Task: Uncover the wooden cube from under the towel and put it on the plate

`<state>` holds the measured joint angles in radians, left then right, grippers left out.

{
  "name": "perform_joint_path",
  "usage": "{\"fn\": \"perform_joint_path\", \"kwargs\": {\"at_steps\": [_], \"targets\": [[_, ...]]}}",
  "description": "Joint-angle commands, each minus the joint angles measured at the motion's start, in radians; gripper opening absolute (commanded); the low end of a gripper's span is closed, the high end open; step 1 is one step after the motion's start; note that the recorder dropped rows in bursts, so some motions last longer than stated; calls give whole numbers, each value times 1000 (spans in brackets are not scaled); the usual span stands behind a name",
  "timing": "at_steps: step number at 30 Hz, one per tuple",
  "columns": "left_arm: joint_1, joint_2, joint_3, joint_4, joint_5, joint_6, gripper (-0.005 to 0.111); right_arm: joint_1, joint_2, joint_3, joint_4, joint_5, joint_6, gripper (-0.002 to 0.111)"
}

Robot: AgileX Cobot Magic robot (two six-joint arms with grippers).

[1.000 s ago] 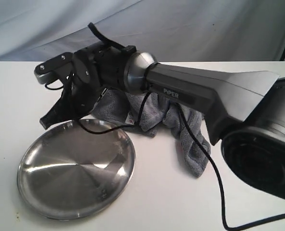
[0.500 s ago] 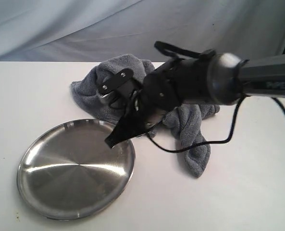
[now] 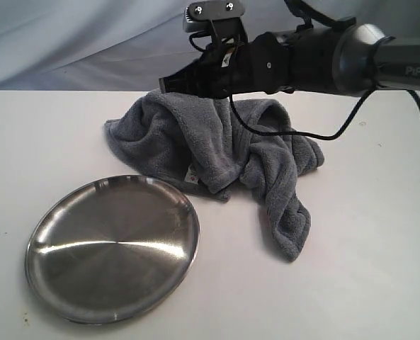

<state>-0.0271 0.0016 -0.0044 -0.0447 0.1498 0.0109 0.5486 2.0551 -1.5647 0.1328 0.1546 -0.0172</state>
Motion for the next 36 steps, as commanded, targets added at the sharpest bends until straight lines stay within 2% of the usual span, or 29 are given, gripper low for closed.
{"fn": "perform_joint_path", "kwargs": {"at_steps": [1,2,3,4,6,12,16,18,22,27,36], "targets": [[-1,-2,4,1,-4,-3,1,0,36,-55,-16,79,-70,18],[-1,-2,4,1,-4,-1,1,0,63,-96,-16,131,-112,35],[-1,-2,4,1,-4,-1,1,0,76,-116,-16,161,-118,46],[-1,-2,4,1,-4,-1,1,0,102,-154,-16,197,-135,71],[-1,-2,4,1,-4,-1,1,0,136,-196,-25,218,-170,93],[-1,-2,4,1,-4,-1,1,0,221,-264,-69,194,-170,94],[-1,-2,4,1,-4,-1,1,0,255,-264,-88,193,-170,86],[-1,-2,4,1,-4,-1,1,0,255,-264,-88,196,-170,76],[-1,-2,4,1,-4,-1,1,0,254,-264,-88,201,-154,46],[-1,-2,4,1,-4,-1,1,0,249,-264,-88,250,-147,2],[-1,-2,4,1,-4,-1,1,0,73,-264,-110,413,-139,0]]}}
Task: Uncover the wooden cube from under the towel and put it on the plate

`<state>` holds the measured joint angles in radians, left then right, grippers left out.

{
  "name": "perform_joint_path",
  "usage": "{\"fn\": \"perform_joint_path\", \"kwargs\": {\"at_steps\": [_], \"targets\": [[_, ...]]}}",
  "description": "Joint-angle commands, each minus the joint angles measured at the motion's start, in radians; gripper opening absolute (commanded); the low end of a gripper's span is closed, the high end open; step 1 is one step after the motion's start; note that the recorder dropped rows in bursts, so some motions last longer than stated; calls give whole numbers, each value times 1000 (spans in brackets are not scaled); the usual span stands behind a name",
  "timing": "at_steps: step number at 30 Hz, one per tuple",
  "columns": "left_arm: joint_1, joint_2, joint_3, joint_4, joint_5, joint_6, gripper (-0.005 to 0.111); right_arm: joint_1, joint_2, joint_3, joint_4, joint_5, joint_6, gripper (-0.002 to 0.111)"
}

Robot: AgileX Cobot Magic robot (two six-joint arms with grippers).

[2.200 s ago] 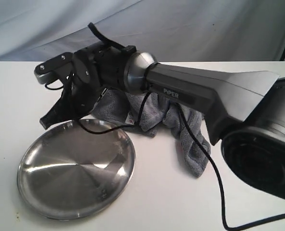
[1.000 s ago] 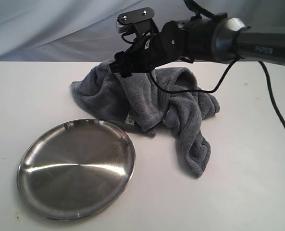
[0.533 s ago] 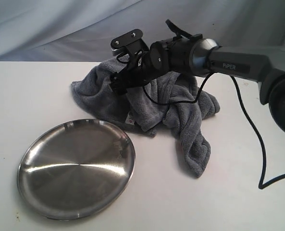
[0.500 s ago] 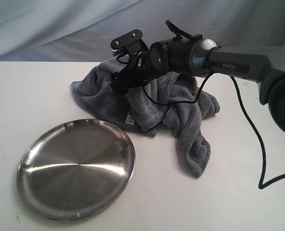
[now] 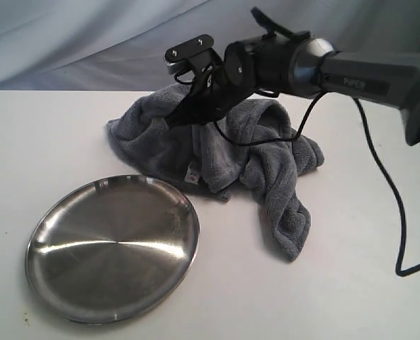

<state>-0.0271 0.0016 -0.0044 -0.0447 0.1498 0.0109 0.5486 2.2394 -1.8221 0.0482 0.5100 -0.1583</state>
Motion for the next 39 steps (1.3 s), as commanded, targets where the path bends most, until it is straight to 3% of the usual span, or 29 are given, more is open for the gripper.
{"fn": "perform_joint_path", "kwargs": {"at_steps": [1,7,16,23,31,34,39], "targets": [[-1,-2,4,1,-4,-1,1,0,-144,-7,-34,76,2,0],[-1,-2,4,1,-4,-1,1,0,-330,15,-131,182,55,0],[-1,-2,4,1,-4,-1,1,-80,-525,161,-324,153,233,0],[-1,-2,4,1,-4,-1,1,-163,-482,317,-368,8,351,0],[-1,-2,4,1,-4,-1,1,-165,-311,348,-271,-58,368,1],[-1,-2,4,1,-4,-1,1,-163,-256,348,-256,-62,368,14],[-1,-2,4,1,-4,-1,1,-161,-253,348,-175,-53,347,50]]}}
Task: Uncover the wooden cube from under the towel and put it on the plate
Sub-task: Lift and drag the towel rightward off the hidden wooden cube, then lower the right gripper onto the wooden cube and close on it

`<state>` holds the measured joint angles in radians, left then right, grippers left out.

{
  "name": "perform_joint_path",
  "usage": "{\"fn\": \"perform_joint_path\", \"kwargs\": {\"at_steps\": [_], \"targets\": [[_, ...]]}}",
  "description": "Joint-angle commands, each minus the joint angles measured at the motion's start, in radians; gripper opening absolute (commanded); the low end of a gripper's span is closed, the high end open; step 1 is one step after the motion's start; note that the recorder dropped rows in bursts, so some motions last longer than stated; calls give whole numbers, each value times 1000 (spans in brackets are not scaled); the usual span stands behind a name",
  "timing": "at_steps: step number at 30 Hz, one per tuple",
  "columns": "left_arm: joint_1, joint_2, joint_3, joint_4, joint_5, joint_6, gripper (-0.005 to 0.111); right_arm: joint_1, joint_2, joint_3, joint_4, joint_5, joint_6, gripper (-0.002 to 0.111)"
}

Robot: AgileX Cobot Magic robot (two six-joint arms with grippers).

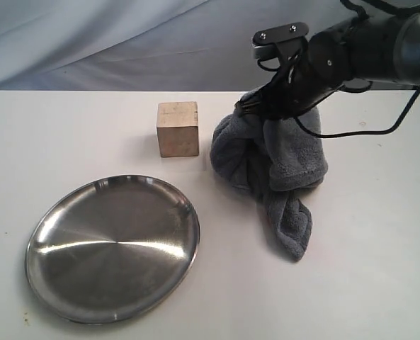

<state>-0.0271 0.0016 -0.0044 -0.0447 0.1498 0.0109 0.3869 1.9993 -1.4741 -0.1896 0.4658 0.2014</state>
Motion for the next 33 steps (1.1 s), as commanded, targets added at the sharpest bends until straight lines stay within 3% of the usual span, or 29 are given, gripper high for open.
{"fn": "perform_joint_path", "kwargs": {"at_steps": [1,4,15,17,21,23,29,33], "targets": [[-1,-2,4,1,-4,-1,1,5,-25,0,75,-11,-13,58],[-1,-2,4,1,-4,-1,1,32,-58,0,88,-37,-13,64],[-1,-2,4,1,-4,-1,1,177,-31,-16,214,-309,-13,65],[-1,-2,4,1,-4,-1,1,194,5,-16,232,-381,-13,70],[-1,-2,4,1,-4,-1,1,231,69,-20,241,-531,-13,90],[-1,-2,4,1,-4,-1,1,242,102,-50,245,-514,-13,96],[-1,-2,4,1,-4,-1,1,264,212,-217,226,-375,-7,97],[-1,-2,4,1,-4,-1,1,264,261,-304,129,-271,175,97]]}}
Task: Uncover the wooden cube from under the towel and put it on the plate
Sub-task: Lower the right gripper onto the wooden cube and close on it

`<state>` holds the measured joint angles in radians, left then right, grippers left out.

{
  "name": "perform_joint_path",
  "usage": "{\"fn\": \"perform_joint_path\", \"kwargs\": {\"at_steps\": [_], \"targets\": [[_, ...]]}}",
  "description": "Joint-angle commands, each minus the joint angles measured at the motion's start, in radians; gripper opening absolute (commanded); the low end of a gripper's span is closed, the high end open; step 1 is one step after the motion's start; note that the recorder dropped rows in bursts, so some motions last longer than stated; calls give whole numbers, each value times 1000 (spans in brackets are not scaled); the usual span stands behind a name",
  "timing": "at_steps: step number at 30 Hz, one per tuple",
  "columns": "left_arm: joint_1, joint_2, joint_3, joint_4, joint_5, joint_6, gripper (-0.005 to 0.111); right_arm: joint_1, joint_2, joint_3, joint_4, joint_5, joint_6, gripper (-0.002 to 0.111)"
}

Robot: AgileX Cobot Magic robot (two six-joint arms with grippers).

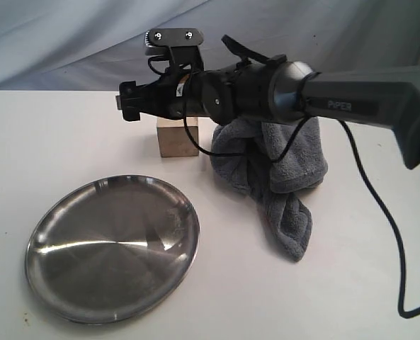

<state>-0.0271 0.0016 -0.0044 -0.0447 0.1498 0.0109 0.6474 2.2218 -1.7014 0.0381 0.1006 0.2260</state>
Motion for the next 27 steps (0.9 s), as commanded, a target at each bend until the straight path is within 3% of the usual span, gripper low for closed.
{"fn": "perform_joint_path", "kwargs": {"at_steps": [1,8,21,27], "targets": [[-1,-2,4,1,-4,-1,1,1,47,-94,-148,129,212,97],[-1,-2,4,1,-4,-1,1,1,63,-168,-461,301,508,97],[-1,-2,4,1,-4,-1,1,4,171,-325,-561,445,571,97],[-1,-2,4,1,-4,-1,1,13,177,-325,-612,423,629,97]]}}
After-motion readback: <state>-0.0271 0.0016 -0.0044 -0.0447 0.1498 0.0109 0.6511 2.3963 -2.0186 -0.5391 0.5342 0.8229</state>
